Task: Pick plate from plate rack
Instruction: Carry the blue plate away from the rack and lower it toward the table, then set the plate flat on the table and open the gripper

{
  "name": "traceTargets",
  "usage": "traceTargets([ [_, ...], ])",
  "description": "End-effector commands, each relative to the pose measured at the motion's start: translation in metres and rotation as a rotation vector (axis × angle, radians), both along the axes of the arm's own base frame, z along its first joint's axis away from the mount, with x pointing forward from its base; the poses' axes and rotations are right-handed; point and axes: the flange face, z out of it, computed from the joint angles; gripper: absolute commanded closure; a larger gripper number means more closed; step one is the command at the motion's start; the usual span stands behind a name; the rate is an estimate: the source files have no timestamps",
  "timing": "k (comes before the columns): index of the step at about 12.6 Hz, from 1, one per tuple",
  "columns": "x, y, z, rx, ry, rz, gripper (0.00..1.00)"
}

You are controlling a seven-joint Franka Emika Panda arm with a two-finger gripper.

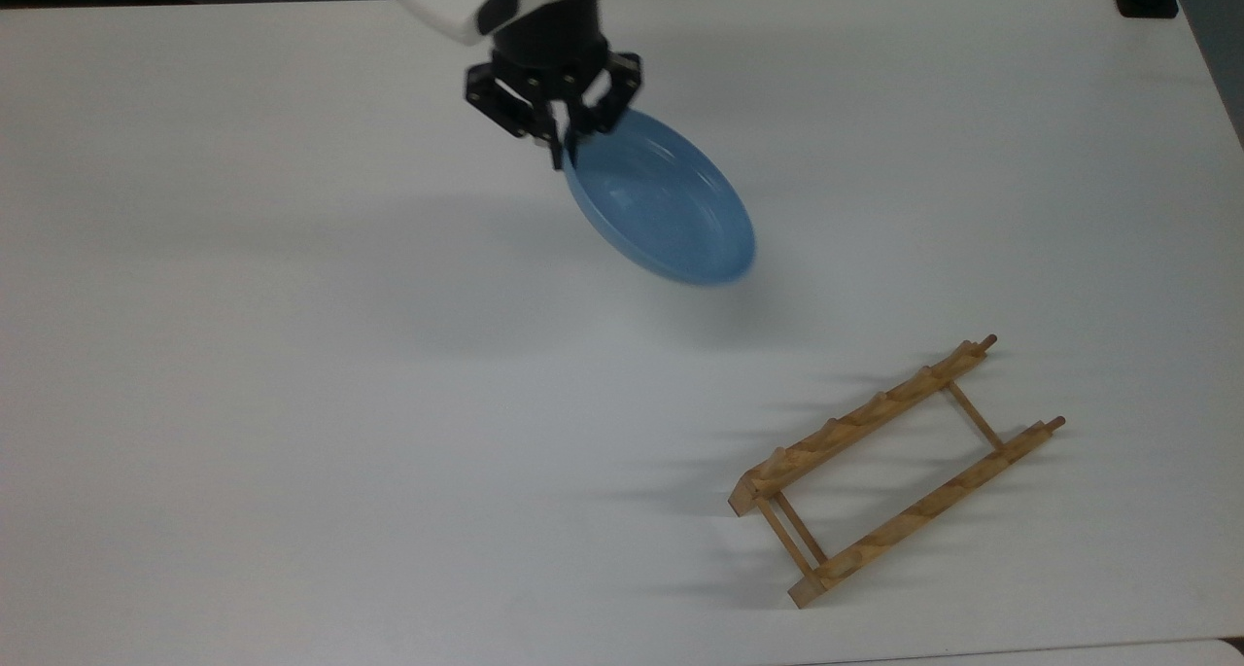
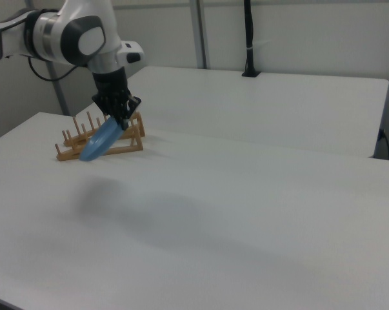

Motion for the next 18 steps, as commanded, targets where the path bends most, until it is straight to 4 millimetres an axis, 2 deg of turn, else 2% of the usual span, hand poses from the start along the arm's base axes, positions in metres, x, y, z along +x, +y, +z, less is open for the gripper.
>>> traceTargets([
  [1,-0.021,-0.055,-0.037,0.075,0.105,0.168,1.00],
  [2,-0.027,-0.073,-0.058,0.098,0.125,0.216,1.00],
  [3,-0.031,-0.090,-0.069,0.110,0.133,0.251,1.00],
  [5,-0.039,-0.112,-0.093,0.131,0.140,0.280,1.00],
  [8,-0.045,-0.129,-0.138,0.103,0.085,0.268,1.00],
  [10,-0.044,-0.133,-0.163,0.086,0.063,0.250,1.00],
  [12,-0.042,-0.136,-0.181,0.077,0.057,0.242,1.00],
  [13,-0.043,-0.142,-0.184,0.079,0.062,0.230,0.99],
  [14,-0.044,-0.148,-0.183,0.080,0.061,0.221,0.82],
  [15,-0.044,-0.152,-0.183,0.081,0.062,0.212,0.54],
  [16,-0.045,-0.156,-0.182,0.081,0.063,0.202,0.32],
  [17,-0.045,-0.158,-0.182,0.081,0.062,0.191,0.18],
  [18,-0.044,-0.160,-0.180,0.081,0.059,0.188,0.14],
])
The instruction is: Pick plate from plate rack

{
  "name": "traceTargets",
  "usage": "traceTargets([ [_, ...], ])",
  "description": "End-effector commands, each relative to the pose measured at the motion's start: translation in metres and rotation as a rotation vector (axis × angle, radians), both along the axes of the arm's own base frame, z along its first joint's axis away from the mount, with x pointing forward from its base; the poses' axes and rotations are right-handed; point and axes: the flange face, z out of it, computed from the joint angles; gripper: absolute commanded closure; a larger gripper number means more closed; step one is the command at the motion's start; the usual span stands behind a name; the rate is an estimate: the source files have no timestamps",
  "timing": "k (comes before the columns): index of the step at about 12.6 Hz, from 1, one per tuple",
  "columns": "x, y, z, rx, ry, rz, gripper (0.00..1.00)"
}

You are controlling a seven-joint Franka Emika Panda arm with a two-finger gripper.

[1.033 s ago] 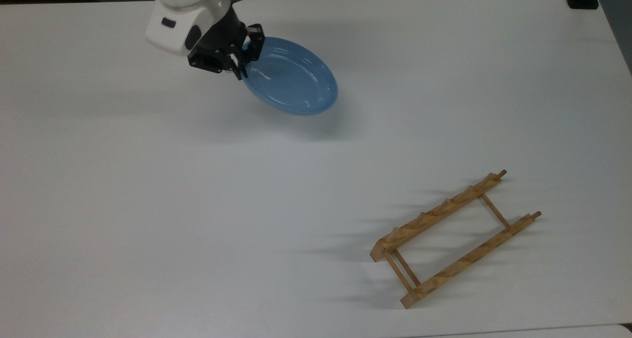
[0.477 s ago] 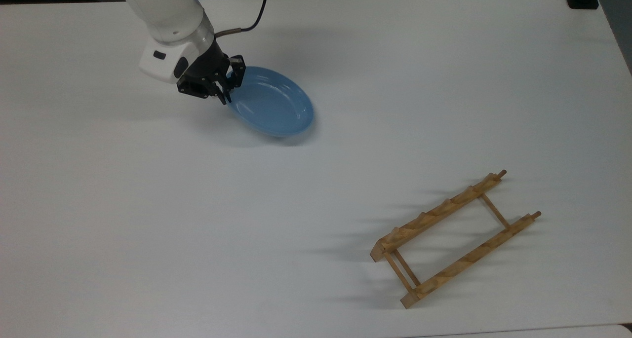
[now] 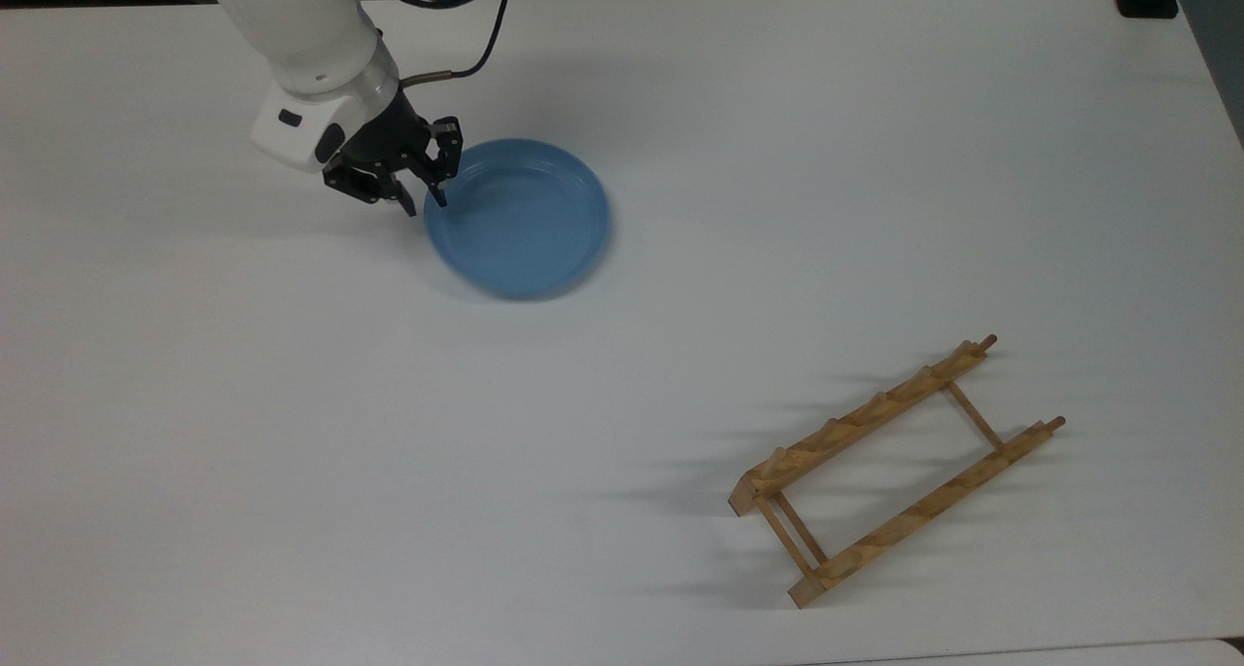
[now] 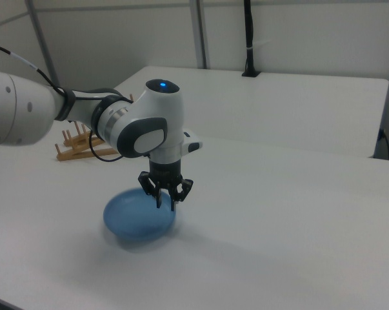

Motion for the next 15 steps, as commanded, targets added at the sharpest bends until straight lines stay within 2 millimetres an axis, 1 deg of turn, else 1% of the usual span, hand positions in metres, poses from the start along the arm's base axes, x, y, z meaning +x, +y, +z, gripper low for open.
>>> traceTargets([
  [1,-0.001,-0.003,0.007,0.015,-0.028,-0.012,0.06],
  [2,0.001,-0.004,0.014,0.014,-0.034,-0.039,0.00],
  [4,0.006,-0.004,0.036,0.014,-0.045,-0.155,0.00],
  [5,0.013,-0.002,0.061,0.025,-0.028,-0.227,0.00],
  [8,0.025,0.011,0.122,0.032,0.015,-0.437,0.00],
  [10,0.024,0.018,0.161,0.015,0.010,-0.565,0.00],
  [11,0.016,0.021,0.187,-0.008,0.006,-0.588,0.00],
  [13,-0.003,0.025,0.223,-0.007,0.000,-0.578,0.00],
  [14,-0.018,0.028,0.247,-0.004,-0.016,-0.577,0.00],
  [15,-0.028,0.036,0.260,-0.002,-0.021,-0.565,0.00],
])
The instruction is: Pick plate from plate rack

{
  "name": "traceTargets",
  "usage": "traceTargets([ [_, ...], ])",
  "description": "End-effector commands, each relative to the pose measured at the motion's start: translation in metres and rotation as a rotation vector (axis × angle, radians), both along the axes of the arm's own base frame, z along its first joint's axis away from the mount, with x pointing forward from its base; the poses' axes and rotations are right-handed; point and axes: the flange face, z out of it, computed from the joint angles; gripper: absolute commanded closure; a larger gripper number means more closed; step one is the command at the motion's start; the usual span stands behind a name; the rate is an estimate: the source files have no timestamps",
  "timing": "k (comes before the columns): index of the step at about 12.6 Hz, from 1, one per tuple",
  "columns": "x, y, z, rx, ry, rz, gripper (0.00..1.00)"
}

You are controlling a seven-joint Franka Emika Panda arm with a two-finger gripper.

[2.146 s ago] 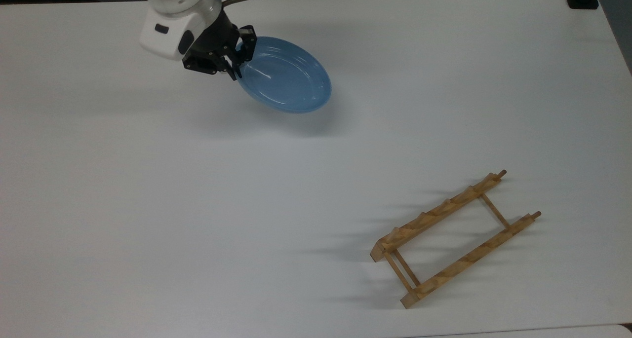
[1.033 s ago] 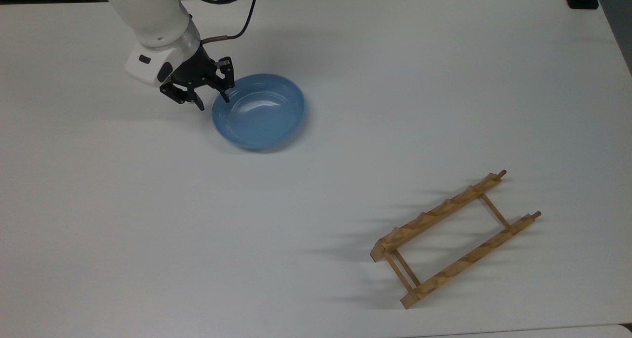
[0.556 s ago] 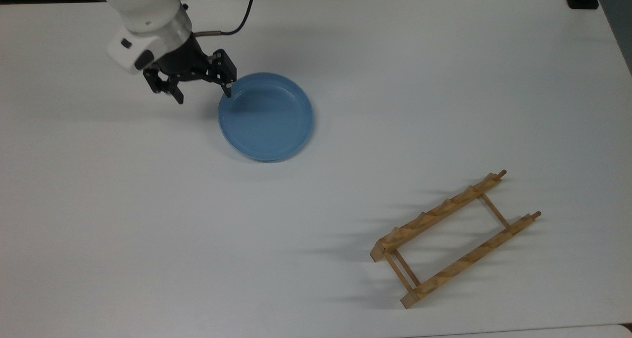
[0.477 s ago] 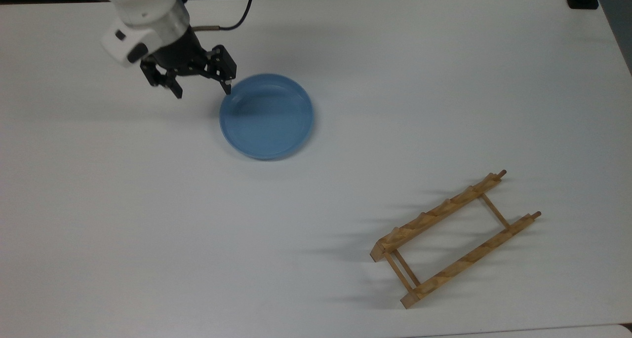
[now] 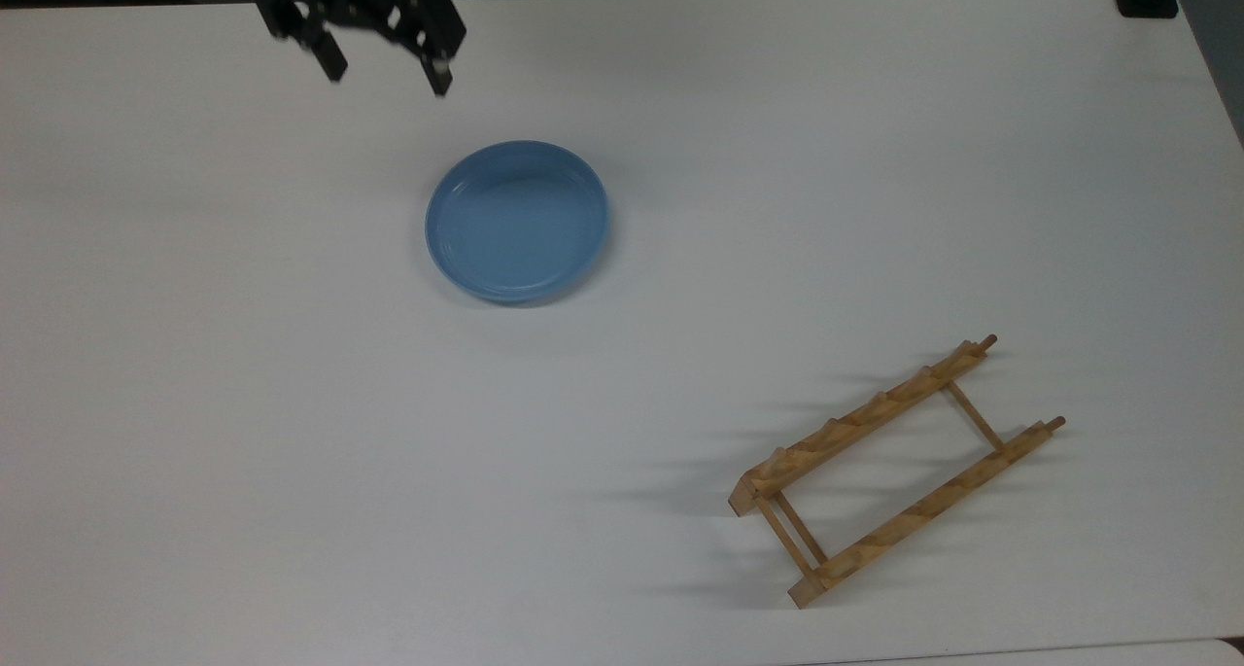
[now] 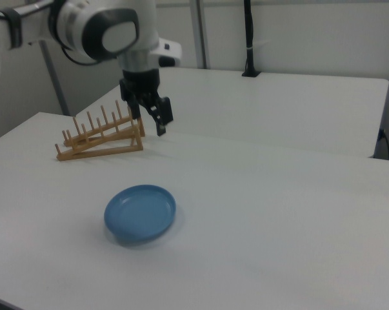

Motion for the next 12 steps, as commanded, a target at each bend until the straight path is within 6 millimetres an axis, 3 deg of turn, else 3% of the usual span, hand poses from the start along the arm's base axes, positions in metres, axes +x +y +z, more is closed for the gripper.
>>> traceTargets([
  [1,-0.043,0.024,0.058,-0.016,-0.014,0.015,0.00],
  [4,-0.057,0.036,0.079,-0.017,-0.048,0.039,0.00],
  [12,-0.054,0.043,0.071,-0.108,-0.050,0.199,0.00],
])
